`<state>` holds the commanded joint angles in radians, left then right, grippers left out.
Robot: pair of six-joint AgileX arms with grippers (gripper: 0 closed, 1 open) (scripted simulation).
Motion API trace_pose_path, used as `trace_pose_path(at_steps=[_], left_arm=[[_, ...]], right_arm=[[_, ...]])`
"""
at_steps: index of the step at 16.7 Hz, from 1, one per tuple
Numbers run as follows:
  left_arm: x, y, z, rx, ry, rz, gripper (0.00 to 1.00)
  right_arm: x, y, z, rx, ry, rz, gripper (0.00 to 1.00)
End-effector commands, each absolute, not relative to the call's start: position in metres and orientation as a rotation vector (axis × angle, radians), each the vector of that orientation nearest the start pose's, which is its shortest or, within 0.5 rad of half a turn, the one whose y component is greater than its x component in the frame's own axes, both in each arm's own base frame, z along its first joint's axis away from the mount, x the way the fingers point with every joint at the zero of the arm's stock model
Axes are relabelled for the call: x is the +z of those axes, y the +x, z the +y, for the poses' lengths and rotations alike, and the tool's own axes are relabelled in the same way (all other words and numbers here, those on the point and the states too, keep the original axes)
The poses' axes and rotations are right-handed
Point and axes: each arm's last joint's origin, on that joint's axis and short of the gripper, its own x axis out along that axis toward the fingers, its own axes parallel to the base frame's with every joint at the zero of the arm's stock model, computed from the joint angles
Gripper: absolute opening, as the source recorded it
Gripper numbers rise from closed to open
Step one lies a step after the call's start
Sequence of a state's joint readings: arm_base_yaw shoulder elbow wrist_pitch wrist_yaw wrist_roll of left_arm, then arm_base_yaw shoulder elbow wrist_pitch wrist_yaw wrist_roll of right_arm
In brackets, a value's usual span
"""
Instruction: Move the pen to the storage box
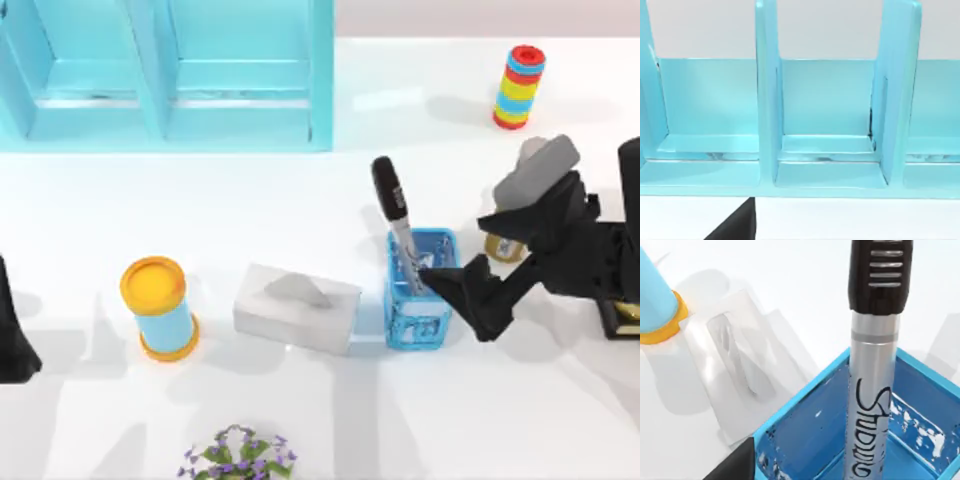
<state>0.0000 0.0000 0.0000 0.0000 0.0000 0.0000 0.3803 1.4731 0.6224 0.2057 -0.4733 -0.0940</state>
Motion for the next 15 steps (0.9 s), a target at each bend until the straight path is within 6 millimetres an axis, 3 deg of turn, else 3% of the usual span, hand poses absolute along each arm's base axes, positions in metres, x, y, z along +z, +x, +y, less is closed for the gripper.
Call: trace_pose_path(at_steps=[8,14,15], left_arm=[[0.160,0.106,-0.001,0.000,0.000,0.000,1.00],[0.160,0.106,-0.001,0.000,0.000,0.000,1.00],[0.160,0.106,-0.001,0.000,0.000,0.000,1.00]], right_arm=[[0.119,0.291,0.173,0.864,-0.065,0.626,1.00],[0.115,0.294,0.177,0.859,-0.063,0.622,1.00],[0.115,0.294,0.177,0.859,-0.063,0.622,0.92]])
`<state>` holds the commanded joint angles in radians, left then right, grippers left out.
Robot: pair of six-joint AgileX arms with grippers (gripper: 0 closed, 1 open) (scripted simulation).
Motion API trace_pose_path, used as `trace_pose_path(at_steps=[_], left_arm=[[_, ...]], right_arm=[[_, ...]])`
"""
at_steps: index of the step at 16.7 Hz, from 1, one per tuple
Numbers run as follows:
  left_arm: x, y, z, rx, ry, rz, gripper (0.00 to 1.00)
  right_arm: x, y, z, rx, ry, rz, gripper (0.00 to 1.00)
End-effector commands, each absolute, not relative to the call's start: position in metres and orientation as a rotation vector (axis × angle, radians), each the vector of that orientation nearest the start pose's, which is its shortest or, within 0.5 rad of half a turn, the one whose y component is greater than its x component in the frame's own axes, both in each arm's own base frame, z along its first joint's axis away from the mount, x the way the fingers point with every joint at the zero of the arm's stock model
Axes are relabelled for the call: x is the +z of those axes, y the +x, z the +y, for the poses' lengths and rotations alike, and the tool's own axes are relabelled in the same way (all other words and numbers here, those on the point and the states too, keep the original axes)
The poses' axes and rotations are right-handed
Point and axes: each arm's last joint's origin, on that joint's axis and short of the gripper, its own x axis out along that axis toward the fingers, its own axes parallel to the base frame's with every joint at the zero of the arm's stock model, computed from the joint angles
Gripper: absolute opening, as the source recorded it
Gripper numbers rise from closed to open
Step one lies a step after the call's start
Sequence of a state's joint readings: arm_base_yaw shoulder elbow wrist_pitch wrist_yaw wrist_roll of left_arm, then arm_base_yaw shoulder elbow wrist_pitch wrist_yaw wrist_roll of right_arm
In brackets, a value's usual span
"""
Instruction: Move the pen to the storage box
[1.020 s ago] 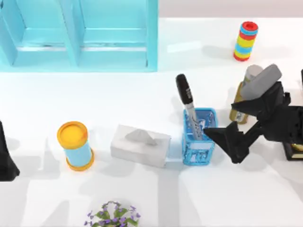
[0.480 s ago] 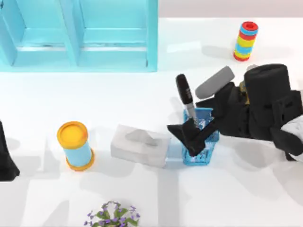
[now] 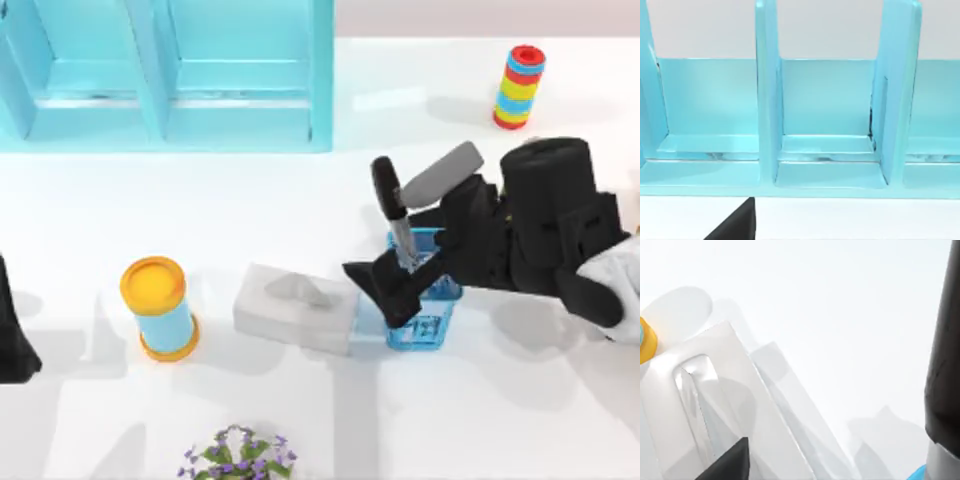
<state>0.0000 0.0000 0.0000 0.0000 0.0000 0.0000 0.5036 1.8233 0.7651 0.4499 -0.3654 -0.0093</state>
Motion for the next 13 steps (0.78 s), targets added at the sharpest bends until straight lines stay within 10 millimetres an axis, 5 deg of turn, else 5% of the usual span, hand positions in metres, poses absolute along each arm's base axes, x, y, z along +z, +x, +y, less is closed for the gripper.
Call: trace_pose_path(at_steps=[12,13], left_arm=[[0.1600,0.1057,-0.0012,0.000,0.000,0.000,1.00],[0.1600,0.1057,-0.0012,0.000,0.000,0.000,1.00]], right_arm=[[0.1154,0.2944,0.1766,0.859,-0.063,0.622,0.02],[0.1154,0.2944,0.1766,0.859,-0.063,0.622,0.00]])
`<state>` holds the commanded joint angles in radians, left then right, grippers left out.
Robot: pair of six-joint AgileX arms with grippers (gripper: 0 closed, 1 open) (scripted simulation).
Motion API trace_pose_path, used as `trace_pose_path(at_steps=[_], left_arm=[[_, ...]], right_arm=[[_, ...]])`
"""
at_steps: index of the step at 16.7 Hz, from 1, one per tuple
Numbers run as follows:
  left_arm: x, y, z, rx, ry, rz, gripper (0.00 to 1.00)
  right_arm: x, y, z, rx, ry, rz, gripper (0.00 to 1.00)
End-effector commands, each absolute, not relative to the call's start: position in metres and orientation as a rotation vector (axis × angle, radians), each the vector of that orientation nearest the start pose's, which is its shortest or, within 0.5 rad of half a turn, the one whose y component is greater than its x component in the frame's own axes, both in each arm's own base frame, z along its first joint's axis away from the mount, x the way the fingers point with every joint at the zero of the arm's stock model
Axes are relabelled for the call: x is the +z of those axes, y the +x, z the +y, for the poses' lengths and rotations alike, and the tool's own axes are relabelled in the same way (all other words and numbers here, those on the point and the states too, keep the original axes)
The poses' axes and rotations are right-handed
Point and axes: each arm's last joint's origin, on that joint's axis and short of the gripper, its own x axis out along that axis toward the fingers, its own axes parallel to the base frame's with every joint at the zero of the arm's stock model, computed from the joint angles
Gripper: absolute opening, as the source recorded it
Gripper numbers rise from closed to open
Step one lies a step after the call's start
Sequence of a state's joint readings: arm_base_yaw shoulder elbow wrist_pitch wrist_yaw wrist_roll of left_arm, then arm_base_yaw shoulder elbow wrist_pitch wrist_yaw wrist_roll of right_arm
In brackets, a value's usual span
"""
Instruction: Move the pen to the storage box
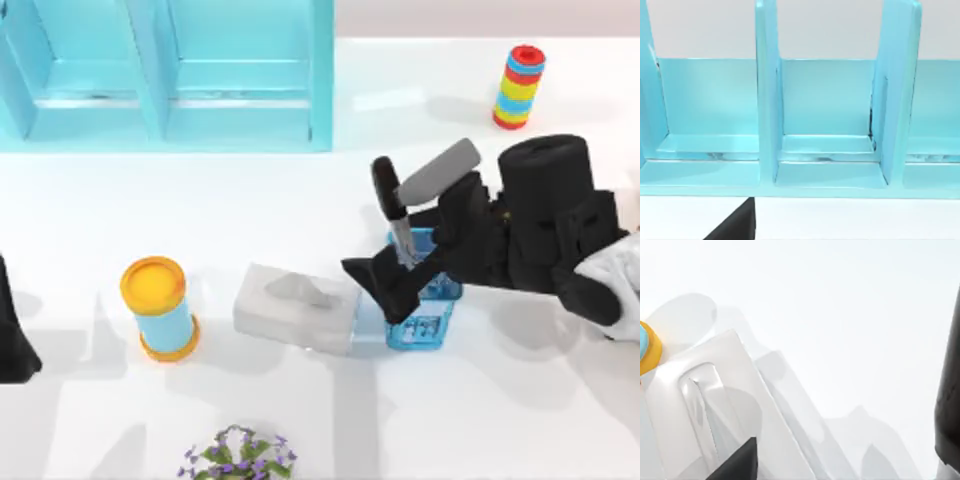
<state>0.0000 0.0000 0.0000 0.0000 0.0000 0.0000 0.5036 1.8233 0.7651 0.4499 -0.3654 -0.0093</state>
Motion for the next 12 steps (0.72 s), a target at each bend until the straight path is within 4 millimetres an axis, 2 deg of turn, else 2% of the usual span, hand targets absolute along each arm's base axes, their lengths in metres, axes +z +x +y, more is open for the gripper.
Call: trace_pose_path(at_steps=[9,10,12], left_arm=[[0.160,0.106,-0.001,0.000,0.000,0.000,1.00],[0.160,0.106,-0.001,0.000,0.000,0.000,1.00],[0.160,0.106,-0.001,0.000,0.000,0.000,1.00]], right_arm=[[0.119,0.295,0.178,0.865,-0.060,0.614,0.00],[0.123,0.296,0.178,0.876,-0.063,0.605,0.00],[0.143,0.304,0.178,0.921,-0.074,0.561,0.00]])
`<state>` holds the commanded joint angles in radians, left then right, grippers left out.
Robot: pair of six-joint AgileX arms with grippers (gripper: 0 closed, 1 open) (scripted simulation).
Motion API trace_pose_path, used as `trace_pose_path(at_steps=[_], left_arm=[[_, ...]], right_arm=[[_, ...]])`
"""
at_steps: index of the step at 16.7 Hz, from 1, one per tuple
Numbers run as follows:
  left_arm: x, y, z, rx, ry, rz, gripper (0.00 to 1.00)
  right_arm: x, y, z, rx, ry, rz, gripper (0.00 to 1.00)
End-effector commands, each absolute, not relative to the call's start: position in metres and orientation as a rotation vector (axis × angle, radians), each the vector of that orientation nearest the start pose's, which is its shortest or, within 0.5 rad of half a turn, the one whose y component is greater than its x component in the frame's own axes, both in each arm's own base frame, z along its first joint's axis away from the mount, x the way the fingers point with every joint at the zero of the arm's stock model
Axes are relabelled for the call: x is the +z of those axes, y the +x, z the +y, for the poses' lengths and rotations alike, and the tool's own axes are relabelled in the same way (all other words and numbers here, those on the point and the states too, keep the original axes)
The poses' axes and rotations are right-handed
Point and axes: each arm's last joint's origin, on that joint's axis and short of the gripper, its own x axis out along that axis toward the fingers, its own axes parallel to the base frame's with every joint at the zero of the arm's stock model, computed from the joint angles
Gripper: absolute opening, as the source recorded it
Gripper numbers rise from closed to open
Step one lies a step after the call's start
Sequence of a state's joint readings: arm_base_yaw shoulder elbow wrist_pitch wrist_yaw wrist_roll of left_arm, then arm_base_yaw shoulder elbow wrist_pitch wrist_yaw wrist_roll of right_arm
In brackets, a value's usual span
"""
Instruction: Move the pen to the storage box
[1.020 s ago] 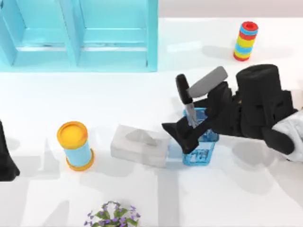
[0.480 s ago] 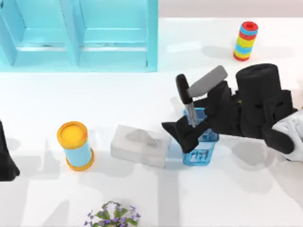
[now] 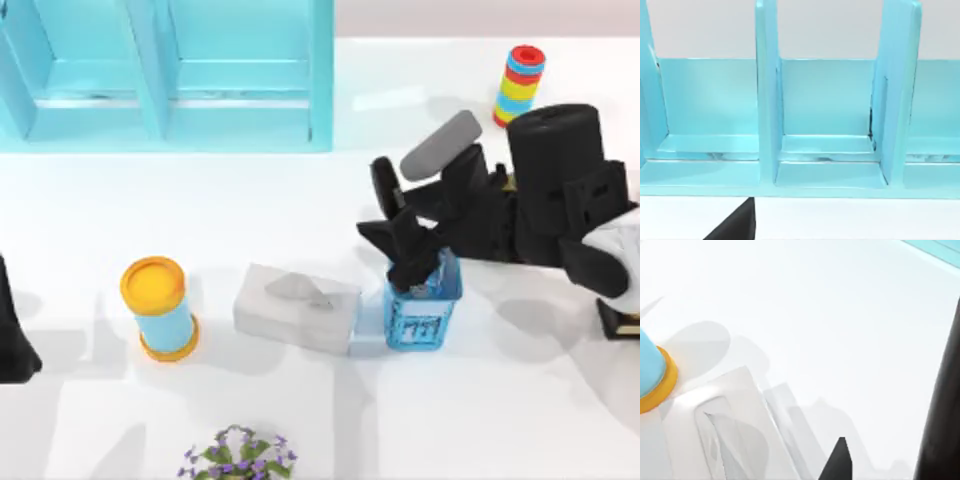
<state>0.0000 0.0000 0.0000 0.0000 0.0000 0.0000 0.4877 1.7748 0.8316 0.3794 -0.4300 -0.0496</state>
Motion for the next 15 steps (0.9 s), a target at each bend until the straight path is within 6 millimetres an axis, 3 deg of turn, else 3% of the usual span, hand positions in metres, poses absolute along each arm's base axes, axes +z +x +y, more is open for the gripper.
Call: trace_pose_path(at_steps=[3,5,8,11,15], left_arm=[[0.160,0.106,-0.001,0.000,0.000,0.000,1.00],[0.160,0.106,-0.001,0.000,0.000,0.000,1.00],[0.160,0.106,-0.001,0.000,0.000,0.000,1.00],[0.160,0.106,-0.001,0.000,0.000,0.000,1.00],[0.160,0.106,-0.001,0.000,0.000,0.000,1.00]], right_arm=[[0.193,0.323,0.157,0.972,-0.087,0.484,0.00],[0.220,0.331,0.125,0.961,-0.085,0.491,0.00],[0.251,0.324,0.075,0.925,-0.070,0.540,0.00],[0.265,0.307,0.042,0.883,-0.061,0.585,0.00],[0.268,0.293,0.027,0.863,-0.059,0.616,0.00]])
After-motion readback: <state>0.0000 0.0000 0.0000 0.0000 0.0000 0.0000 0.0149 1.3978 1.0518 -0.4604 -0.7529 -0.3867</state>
